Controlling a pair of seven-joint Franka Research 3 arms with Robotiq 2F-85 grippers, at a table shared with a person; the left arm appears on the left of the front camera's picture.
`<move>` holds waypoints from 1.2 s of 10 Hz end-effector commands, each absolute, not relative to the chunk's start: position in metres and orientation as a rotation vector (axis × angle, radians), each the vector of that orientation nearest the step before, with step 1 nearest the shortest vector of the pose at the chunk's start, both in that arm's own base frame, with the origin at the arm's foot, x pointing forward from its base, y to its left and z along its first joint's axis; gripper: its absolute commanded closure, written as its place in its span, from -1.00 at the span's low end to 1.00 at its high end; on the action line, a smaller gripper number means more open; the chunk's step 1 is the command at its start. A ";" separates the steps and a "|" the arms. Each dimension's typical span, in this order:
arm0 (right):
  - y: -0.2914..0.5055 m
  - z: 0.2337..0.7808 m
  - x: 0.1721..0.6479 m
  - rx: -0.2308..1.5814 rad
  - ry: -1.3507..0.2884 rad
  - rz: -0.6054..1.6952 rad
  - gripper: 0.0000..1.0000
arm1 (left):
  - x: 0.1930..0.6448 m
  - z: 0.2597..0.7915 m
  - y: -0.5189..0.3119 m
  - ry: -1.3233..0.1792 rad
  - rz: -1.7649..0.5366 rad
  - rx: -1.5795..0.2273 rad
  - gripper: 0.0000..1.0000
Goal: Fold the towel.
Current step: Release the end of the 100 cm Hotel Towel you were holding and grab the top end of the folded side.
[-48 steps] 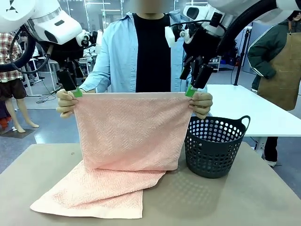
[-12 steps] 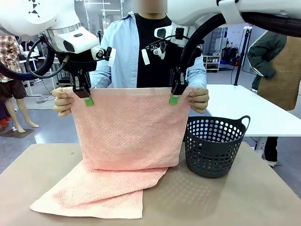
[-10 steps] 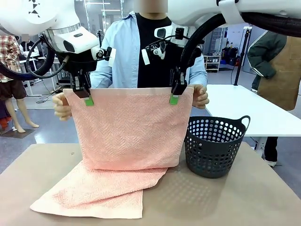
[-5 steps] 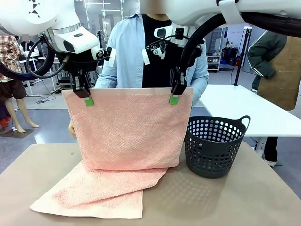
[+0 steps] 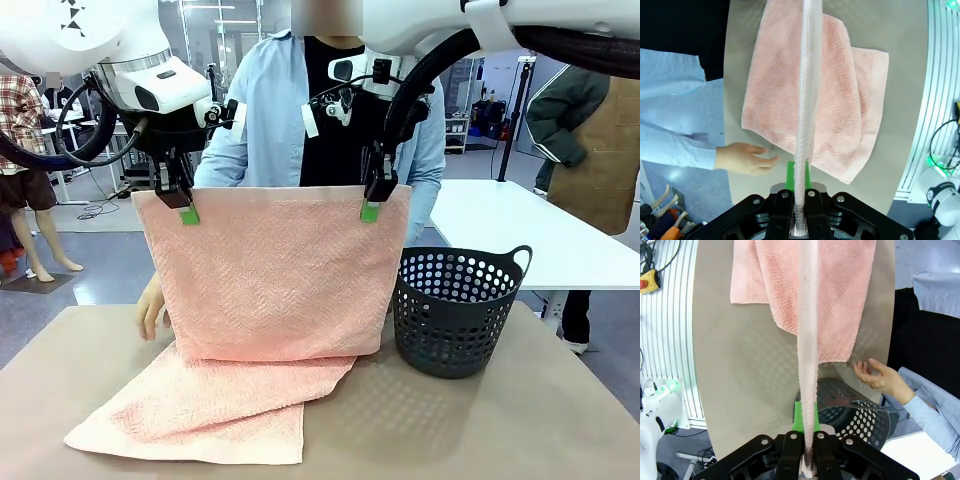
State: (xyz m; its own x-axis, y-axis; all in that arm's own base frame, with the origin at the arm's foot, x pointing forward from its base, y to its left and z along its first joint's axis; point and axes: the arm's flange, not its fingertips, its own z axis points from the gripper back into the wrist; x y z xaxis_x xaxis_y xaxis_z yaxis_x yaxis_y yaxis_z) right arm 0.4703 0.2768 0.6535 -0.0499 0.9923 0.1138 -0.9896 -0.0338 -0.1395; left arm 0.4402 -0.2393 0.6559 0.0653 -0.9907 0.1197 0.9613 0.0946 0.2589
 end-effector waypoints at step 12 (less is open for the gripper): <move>0.277 0.655 0.470 -0.019 -0.206 1.607 1.00 | 0.441 0.656 -0.239 -0.295 -1.477 0.122 1.00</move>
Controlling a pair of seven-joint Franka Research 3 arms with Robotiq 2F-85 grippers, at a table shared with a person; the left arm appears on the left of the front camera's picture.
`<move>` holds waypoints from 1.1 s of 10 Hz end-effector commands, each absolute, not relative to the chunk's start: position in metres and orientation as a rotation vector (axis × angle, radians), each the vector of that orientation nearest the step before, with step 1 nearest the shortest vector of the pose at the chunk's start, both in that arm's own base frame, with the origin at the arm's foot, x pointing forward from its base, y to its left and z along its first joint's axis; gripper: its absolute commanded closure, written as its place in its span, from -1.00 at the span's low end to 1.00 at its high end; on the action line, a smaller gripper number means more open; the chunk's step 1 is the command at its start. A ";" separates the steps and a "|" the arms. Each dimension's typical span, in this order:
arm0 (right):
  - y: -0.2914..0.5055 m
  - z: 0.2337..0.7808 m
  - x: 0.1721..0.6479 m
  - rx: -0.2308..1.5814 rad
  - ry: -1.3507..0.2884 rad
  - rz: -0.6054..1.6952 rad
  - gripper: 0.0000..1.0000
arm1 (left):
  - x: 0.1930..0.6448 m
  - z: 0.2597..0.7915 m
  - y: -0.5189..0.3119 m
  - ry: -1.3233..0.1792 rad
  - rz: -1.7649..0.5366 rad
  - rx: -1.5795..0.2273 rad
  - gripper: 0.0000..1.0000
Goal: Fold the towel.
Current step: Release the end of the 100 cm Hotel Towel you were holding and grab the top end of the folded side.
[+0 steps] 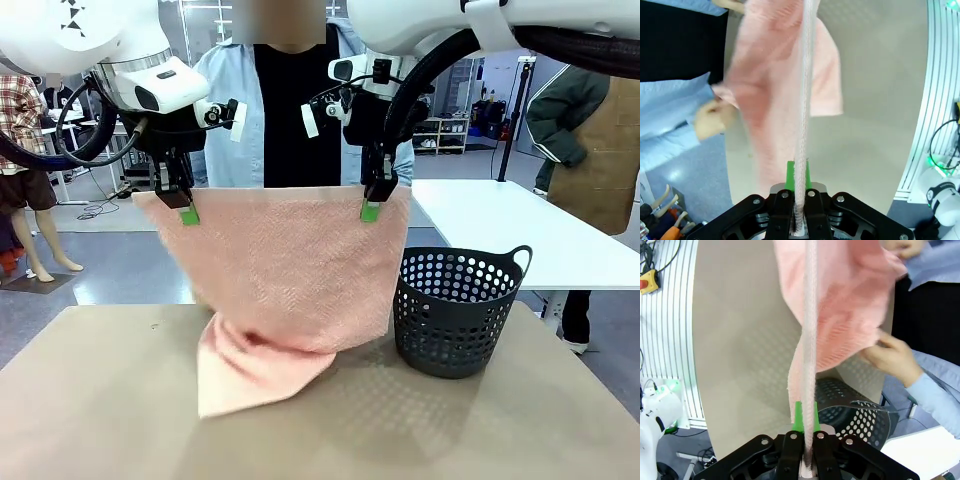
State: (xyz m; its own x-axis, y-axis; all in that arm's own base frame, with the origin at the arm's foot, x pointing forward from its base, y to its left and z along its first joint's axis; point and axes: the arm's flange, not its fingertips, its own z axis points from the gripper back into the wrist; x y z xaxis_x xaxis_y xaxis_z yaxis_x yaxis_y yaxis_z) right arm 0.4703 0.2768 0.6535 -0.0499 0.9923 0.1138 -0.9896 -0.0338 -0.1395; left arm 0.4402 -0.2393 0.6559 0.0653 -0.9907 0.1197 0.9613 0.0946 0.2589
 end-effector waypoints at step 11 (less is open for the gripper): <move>0.277 0.655 0.470 -0.019 -0.206 1.607 1.00 | 0.441 0.656 -0.239 -0.295 -1.477 0.122 1.00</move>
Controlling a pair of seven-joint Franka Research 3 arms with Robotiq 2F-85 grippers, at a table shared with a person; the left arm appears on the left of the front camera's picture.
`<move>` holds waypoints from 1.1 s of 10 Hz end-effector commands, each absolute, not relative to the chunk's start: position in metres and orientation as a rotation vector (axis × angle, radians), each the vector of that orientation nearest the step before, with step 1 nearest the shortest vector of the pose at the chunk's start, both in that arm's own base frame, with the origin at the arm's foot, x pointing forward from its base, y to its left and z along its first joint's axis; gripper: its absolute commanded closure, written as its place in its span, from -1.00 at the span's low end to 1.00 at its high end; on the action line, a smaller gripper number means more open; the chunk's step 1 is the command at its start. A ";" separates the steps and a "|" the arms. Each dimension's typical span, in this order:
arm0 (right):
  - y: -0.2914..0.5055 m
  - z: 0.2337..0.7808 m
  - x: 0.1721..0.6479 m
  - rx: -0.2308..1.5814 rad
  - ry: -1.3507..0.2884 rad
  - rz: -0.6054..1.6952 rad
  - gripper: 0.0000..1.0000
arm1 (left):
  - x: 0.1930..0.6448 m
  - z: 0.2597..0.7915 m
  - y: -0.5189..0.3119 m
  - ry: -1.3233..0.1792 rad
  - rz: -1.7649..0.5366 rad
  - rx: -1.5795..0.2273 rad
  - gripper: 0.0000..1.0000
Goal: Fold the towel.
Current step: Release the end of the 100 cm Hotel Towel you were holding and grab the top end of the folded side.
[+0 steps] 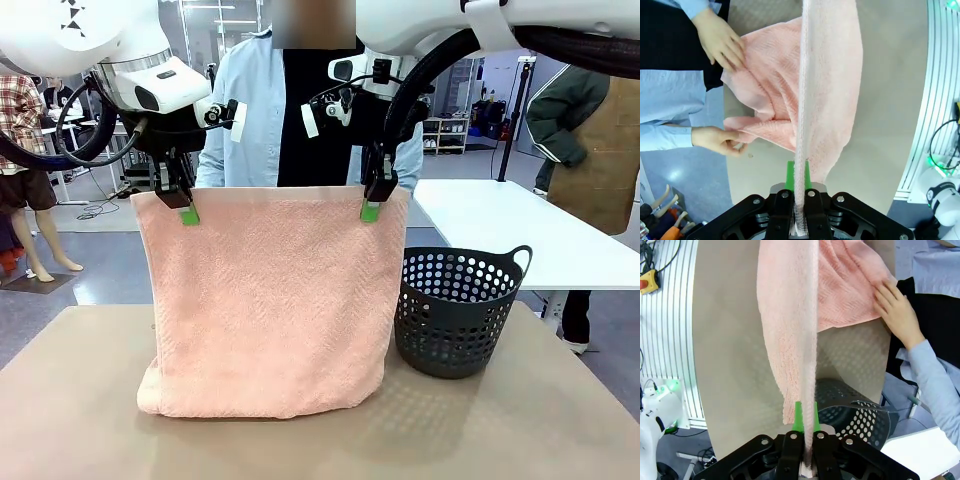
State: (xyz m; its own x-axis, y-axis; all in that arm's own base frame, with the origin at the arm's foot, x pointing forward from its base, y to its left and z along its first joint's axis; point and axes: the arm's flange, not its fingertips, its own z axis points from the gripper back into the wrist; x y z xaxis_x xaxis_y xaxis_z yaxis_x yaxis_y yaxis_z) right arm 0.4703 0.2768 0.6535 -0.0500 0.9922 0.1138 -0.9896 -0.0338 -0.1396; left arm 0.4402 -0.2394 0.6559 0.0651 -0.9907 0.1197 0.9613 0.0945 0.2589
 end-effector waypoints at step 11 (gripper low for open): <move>0.277 0.655 0.470 -0.019 -0.206 1.607 1.00 | 0.441 0.656 -0.239 -0.295 -1.477 0.122 1.00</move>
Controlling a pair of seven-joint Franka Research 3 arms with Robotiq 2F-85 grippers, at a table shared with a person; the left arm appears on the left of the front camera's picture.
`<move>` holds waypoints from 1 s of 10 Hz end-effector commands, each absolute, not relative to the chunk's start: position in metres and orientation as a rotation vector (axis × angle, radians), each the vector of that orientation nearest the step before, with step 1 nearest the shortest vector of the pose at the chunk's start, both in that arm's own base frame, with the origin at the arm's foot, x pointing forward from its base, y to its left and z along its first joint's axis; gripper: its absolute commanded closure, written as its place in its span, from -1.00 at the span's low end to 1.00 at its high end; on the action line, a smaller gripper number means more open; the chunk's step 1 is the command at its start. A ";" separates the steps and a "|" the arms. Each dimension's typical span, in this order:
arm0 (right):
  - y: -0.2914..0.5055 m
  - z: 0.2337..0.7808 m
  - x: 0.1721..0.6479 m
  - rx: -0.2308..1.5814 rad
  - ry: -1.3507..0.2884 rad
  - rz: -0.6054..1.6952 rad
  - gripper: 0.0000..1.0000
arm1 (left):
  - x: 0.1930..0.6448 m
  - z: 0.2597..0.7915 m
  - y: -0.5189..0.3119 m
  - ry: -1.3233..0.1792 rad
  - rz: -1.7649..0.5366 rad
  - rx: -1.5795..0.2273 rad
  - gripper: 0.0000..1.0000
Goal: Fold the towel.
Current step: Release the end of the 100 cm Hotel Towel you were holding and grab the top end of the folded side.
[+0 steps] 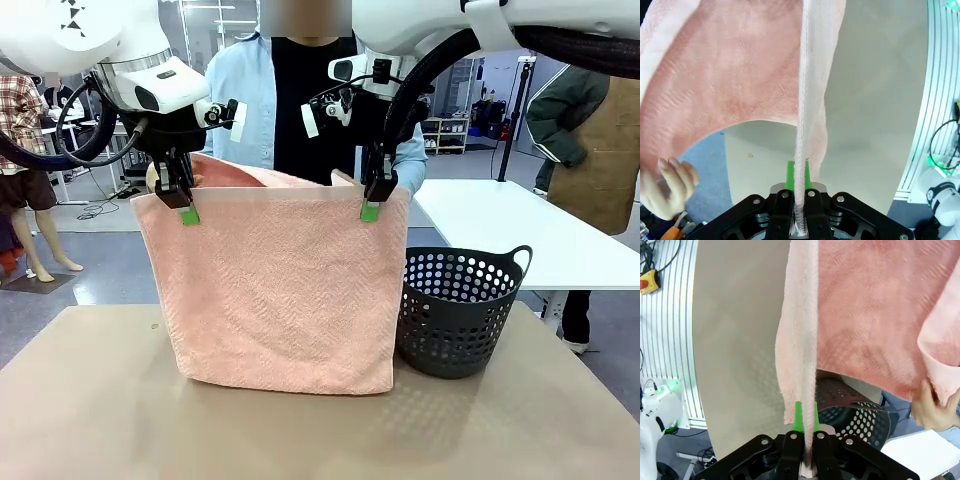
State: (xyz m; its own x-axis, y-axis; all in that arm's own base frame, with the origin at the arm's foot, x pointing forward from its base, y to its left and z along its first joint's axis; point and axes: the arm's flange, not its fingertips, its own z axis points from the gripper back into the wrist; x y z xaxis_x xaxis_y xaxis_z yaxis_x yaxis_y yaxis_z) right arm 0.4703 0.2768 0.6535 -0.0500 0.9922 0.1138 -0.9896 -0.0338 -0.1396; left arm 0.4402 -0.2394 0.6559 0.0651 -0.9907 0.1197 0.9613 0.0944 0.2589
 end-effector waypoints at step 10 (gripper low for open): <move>0.277 0.655 0.470 -0.019 -0.206 1.607 1.00 | 0.441 0.656 -0.239 -0.295 -1.477 0.122 1.00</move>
State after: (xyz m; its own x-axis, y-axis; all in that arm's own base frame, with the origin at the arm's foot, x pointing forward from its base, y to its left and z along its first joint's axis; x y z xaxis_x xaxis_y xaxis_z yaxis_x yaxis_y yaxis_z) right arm 0.4703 0.2768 0.6535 -0.0500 0.9922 0.1138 -0.9896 -0.0338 -0.1396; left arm 0.4401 -0.2395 0.6559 0.0649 -0.9907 0.1196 0.9613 0.0943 0.2589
